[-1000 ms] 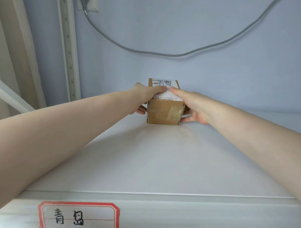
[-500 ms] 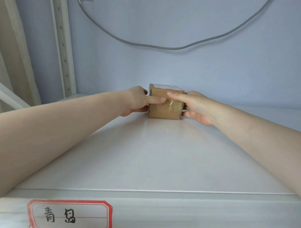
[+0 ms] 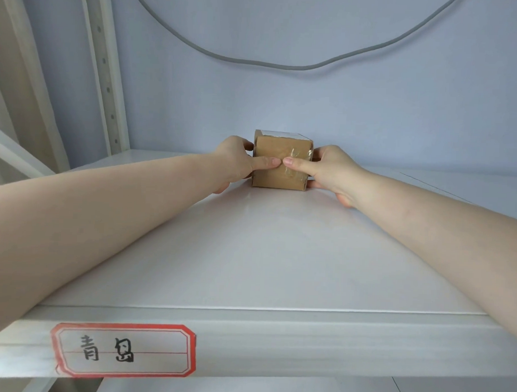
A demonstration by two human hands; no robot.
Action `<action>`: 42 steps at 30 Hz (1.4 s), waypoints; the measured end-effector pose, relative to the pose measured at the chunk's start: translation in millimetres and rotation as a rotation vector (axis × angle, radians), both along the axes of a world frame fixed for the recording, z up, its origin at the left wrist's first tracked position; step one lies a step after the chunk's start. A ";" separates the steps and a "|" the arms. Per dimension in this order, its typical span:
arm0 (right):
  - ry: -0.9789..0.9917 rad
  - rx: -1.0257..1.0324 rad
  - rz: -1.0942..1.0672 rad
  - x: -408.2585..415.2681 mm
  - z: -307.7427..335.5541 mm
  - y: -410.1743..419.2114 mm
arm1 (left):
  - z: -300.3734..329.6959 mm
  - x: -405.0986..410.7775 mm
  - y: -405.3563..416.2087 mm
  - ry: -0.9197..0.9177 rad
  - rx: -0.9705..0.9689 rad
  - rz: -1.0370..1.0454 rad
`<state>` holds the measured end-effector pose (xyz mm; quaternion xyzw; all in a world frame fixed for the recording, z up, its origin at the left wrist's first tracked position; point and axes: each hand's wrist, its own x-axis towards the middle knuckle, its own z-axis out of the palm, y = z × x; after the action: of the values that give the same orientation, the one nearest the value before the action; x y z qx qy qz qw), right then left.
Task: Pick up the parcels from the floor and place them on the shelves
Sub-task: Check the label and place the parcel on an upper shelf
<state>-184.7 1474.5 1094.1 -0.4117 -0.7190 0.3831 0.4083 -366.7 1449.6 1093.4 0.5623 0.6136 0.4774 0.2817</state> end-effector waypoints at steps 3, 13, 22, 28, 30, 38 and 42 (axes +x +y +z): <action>0.020 -0.007 -0.011 -1.1 -0.5 0.7 | -0.6 -1.3 2.8 0.007 0.015 0.011; 0.022 0.013 -0.051 -5.3 -3.0 7.0 | -3.2 -2.0 5.1 0.095 0.019 0.017; 0.025 0.013 -0.098 -8.0 -5.8 11.1 | -4.9 -2.9 7.1 0.125 0.032 -0.001; 0.031 0.009 -0.090 -7.2 -4.1 7.9 | -5.0 0.7 4.1 0.099 0.040 0.000; 0.027 0.015 -0.097 -7.2 -4.4 8.8 | -5.7 1.4 3.9 0.088 0.045 -0.001; 0.034 -0.002 -0.088 -7.2 -3.1 6.9 | -5.8 3.1 2.6 0.113 0.044 0.010; 0.028 -0.004 -0.090 -7.4 -2.1 4.8 | -5.2 3.7 4.4 0.169 0.037 0.027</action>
<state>-192.0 1479.3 1092.0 -0.4391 -0.6933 0.3715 0.4342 -363.0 1454.0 1088.1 0.5973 0.6337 0.4434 0.2122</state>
